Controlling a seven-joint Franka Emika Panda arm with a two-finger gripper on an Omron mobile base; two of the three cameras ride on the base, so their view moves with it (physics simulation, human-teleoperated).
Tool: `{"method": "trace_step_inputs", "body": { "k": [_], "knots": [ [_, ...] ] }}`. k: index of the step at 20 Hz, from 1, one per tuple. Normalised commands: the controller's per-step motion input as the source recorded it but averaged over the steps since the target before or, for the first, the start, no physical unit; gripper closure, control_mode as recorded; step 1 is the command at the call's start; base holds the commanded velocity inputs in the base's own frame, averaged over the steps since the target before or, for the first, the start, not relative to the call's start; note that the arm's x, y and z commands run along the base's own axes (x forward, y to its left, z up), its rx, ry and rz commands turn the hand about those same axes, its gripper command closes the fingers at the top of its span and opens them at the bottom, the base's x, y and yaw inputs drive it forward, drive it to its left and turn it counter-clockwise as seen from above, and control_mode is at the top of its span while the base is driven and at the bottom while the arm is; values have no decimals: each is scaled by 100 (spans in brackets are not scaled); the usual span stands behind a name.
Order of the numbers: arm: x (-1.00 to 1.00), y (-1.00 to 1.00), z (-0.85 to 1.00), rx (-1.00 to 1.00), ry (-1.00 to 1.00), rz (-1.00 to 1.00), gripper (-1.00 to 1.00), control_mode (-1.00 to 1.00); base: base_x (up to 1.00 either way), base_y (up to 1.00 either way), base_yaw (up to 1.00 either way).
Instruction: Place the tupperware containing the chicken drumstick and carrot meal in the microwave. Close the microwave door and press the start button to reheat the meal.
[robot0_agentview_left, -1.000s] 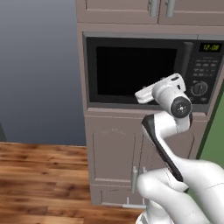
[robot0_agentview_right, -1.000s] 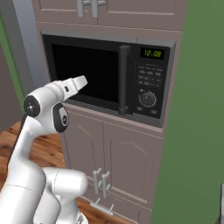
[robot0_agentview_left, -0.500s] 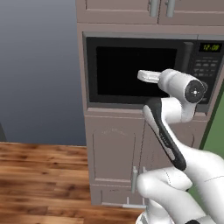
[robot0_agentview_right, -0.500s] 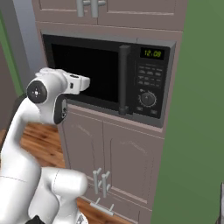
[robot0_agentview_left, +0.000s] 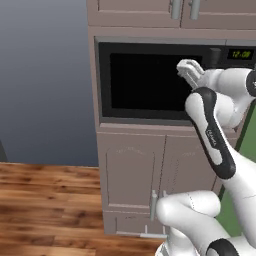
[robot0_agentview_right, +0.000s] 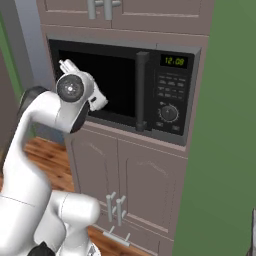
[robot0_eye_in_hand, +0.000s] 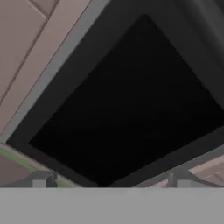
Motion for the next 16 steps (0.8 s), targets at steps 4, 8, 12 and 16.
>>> {"method": "trace_step_inputs", "body": {
  "k": [4,8,12,16],
  "knots": [
    [-36,-42,-43,51,4,0,-100,-100,0,0,0],
    [-59,-47,-68,43,-3,0,-100,-100,0,0,0],
    [-64,-46,-54,42,-15,0,-100,-100,0,0,0],
    [-33,-42,-23,34,-9,0,-100,-100,0,0,0]
  ]
}}
